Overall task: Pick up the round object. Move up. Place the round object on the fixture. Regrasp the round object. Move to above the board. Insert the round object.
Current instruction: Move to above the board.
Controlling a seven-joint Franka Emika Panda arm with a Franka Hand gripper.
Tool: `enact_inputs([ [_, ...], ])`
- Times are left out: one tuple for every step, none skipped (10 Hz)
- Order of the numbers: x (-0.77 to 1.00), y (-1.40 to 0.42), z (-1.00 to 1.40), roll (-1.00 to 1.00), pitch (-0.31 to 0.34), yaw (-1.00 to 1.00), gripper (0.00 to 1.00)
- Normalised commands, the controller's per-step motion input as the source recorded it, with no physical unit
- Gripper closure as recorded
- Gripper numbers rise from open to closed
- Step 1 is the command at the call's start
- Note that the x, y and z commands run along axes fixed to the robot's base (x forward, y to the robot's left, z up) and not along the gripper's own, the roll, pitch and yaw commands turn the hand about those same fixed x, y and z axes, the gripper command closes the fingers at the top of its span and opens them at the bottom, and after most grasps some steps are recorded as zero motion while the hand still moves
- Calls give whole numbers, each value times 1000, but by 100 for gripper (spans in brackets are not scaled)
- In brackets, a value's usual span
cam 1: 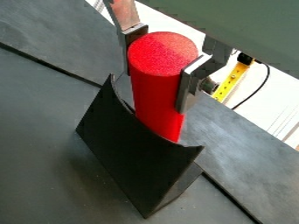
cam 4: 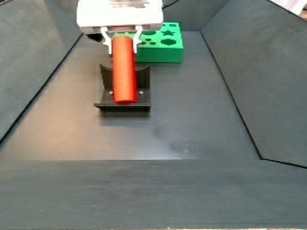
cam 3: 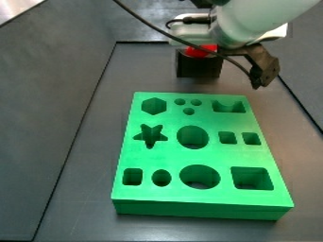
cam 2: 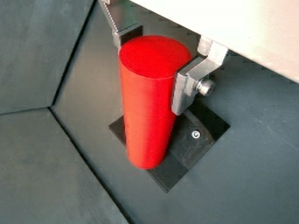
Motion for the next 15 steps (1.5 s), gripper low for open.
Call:
enact_inputs([
  [2,-31,1000,-303,-318,44,100],
  [-5,-26,1000,-277,-311,7,100],
  [-18,-19,1000,-218,-292,-81,100],
  [-24,-17,1000,-180,-264,-139,100],
  [-30,-12,1000,-151,-209,-184,100],
  [-33,-10,1000,-131,-149,-213,100],
  [-37,-6,1000,-116,-75,-228,100],
  [-44,0,1000,-111,-24,-220,100],
  [-54,5,1000,-108,40,-187,100],
  [-58,6,1000,-106,68,-167,100],
  [-59,8,944,-93,118,-117,100],
  [-47,6,753,-80,146,-82,100],
  [-31,3,503,-57,165,-28,100],
  [-24,0,379,-48,174,-4,100],
  [-718,-1000,301,-1000,117,-130,100],
])
